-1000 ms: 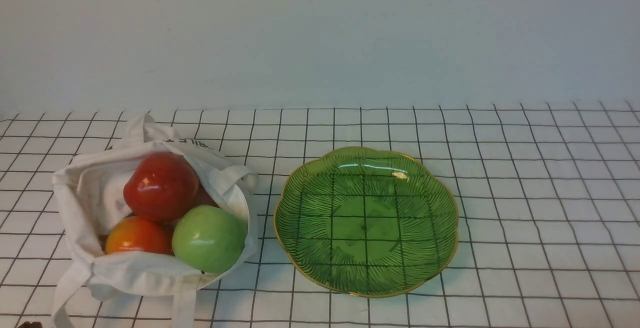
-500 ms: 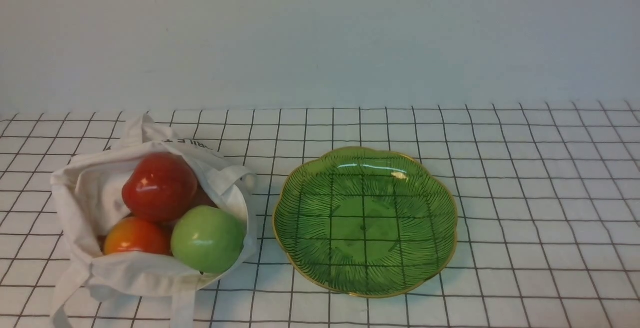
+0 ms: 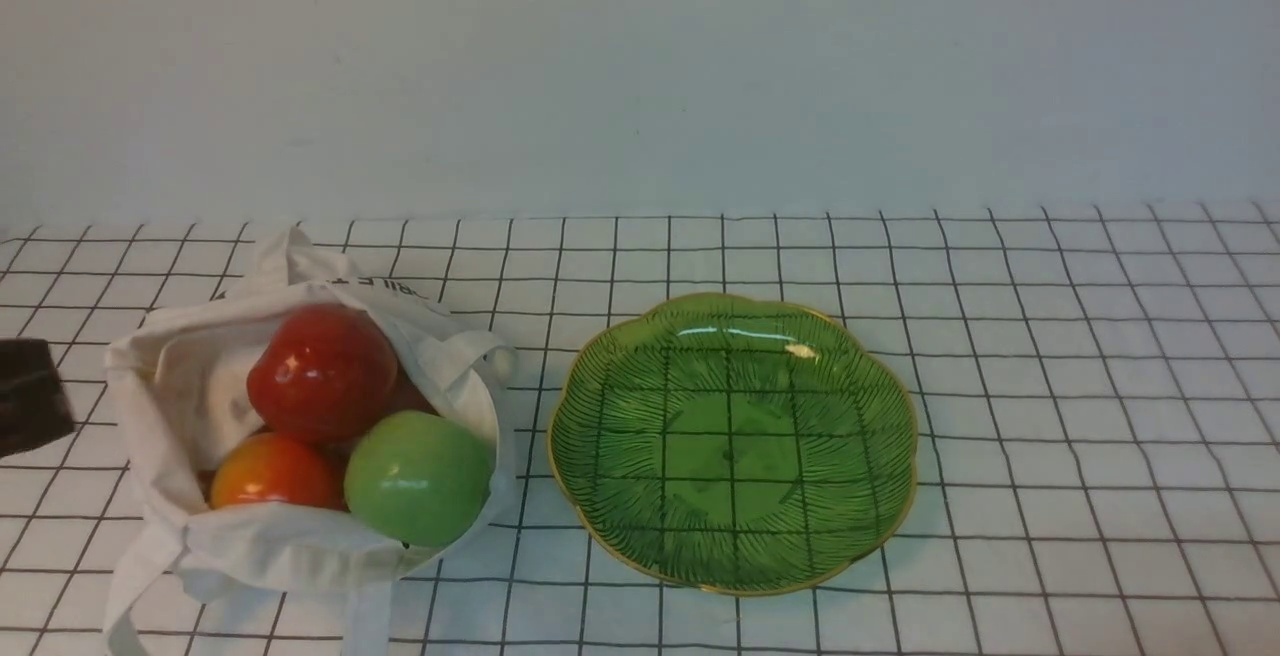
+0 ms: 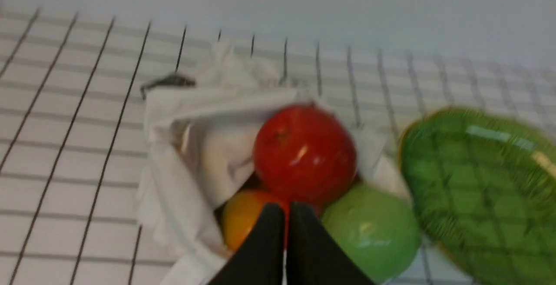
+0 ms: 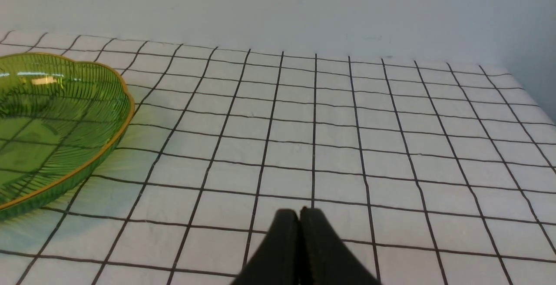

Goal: Take the fruit out of the bag on the white checkered tablecloth and place them on the plate.
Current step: 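Reach into the white bag and grasp the apple with the left gripper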

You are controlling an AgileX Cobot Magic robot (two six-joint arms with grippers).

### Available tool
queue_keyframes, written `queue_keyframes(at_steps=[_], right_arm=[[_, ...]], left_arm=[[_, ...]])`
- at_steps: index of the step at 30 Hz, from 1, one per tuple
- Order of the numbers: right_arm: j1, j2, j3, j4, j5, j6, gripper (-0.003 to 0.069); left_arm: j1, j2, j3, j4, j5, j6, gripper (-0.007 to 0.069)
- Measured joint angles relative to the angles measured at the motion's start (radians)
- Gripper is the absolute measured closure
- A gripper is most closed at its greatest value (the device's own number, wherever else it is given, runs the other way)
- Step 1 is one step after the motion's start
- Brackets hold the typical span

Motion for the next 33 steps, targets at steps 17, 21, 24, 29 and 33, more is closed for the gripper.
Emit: queue_keyframes(at_steps=[17, 21, 24, 29, 33], right_arm=[[0.000, 0.000, 0.000, 0.000, 0.000, 0.000, 0.0673], [0.000, 0.000, 0.000, 0.000, 0.000, 0.000, 0.0673], [0.000, 0.000, 0.000, 0.000, 0.000, 0.000, 0.0673], [0.000, 0.000, 0.000, 0.000, 0.000, 0.000, 0.0673], [0.000, 0.000, 0.000, 0.000, 0.000, 0.000, 0.0673]], left_arm=[[-0.138, 0.508, -0.244, -0.084, 0.017, 0.357, 0.0256], [-0.151, 0.569, -0.244, -0.062, -0.059, 0.354, 0.0029], [-0.151, 0.617, -0.244, -0.053, -0.076, 0.350, -0.0045], [-0.152, 0.682, -0.245, -0.038, -0.092, 0.349, -0.0058], [-0.152, 0.704, -0.245, -0.003, -0.094, 0.328, -0.0059]])
